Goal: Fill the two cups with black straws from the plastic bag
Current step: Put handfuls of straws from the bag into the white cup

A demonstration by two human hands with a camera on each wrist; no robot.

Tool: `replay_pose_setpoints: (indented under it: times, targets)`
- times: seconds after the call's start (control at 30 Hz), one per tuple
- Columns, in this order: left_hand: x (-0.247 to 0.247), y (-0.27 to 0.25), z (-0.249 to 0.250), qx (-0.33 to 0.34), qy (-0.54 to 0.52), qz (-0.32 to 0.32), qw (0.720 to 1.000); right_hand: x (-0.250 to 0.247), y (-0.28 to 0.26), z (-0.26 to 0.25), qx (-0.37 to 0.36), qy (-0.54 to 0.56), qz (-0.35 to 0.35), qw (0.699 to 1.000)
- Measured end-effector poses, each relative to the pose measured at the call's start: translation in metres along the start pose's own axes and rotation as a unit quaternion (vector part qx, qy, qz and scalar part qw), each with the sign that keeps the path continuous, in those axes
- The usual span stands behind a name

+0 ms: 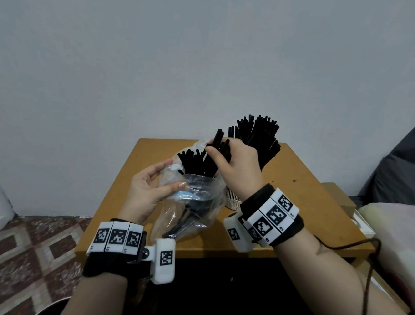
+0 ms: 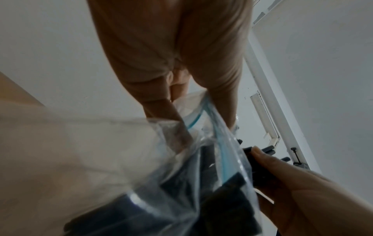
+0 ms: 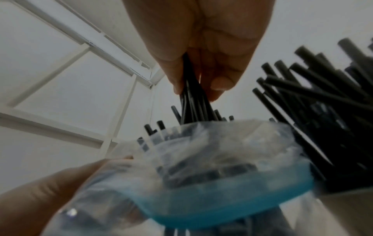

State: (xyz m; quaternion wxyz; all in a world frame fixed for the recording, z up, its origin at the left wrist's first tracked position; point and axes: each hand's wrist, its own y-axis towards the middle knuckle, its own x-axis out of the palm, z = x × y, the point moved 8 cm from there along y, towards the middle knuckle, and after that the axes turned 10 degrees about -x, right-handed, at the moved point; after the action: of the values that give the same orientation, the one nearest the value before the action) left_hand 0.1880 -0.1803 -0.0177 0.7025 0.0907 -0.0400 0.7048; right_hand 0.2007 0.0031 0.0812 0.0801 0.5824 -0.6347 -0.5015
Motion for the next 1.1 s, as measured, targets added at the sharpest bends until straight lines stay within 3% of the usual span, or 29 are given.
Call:
replay_pose_setpoints:
  times: [0.23,0.5,0.67,1.1]
  targets:
    - [0.004,-0.001,0.003,-0.001,0.007,-0.001,1.000,-0.012,0.004,0.005,-0.031,-0.013,0.023,0.999]
    - [0.001,0.004,0.000,-0.009,0.019,0.004,1.000,-0.036,0.008,0.002,-0.075,0.033,0.132,0.988]
    - [0.000,0.004,0.002,-0.008,0.026,0.018,0.999,-0.044,0.016,-0.010,-0.127,0.004,0.128,0.984]
    - [-0.011,0.005,0.005,-0.010,0.001,0.038,0.999,-0.077,0.059,-0.016,-0.121,0.043,0.166,0.978]
